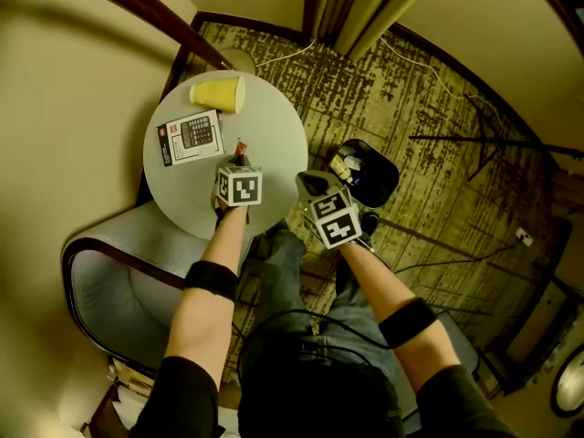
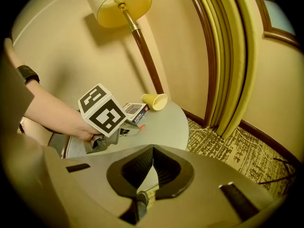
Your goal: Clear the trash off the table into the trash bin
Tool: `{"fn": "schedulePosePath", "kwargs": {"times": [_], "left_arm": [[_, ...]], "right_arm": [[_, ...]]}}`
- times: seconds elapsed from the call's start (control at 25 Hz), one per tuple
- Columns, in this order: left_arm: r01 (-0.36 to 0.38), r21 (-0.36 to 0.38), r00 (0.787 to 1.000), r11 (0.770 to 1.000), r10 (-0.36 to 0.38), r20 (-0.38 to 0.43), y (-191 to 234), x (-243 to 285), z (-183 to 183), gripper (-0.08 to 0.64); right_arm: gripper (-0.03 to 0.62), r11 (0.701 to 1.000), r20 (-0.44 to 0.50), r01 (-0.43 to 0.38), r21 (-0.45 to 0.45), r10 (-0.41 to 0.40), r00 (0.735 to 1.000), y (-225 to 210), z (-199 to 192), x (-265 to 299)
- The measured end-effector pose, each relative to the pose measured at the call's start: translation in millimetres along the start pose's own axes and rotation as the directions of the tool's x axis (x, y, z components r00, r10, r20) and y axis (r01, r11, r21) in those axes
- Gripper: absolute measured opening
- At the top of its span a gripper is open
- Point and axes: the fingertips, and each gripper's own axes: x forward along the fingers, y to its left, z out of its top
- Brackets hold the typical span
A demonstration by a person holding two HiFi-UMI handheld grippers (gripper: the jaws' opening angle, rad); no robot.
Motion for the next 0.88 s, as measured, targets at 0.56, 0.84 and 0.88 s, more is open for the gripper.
{"fn": "schedulePosePath", "kwargs": {"times": [0.56, 0.84, 0.88], "left_arm": [[0.023, -0.078, 0.994, 0.997, -0.015, 0.105, -18, -114, 27, 0.014], [0.017, -0.137, 0.975, 0.990, 0.014, 0.222, -29, -197, 41, 0.014], [0.020, -0.144, 0.972, 0.989, 0.014, 0.237, -31, -209, 43, 0.014]], "right_arm": [[0.000, 0.998, 0.026, 0.000, -0.059, 0.002, 1.000, 17, 38, -55], [0.000, 0.995, 0.034, -0.012, -0.096, 0.015, 0.999, 32, 61, -90], [0.000, 0.995, 0.035, -0.015, -0.102, 0.019, 0.999, 36, 63, -95]]}}
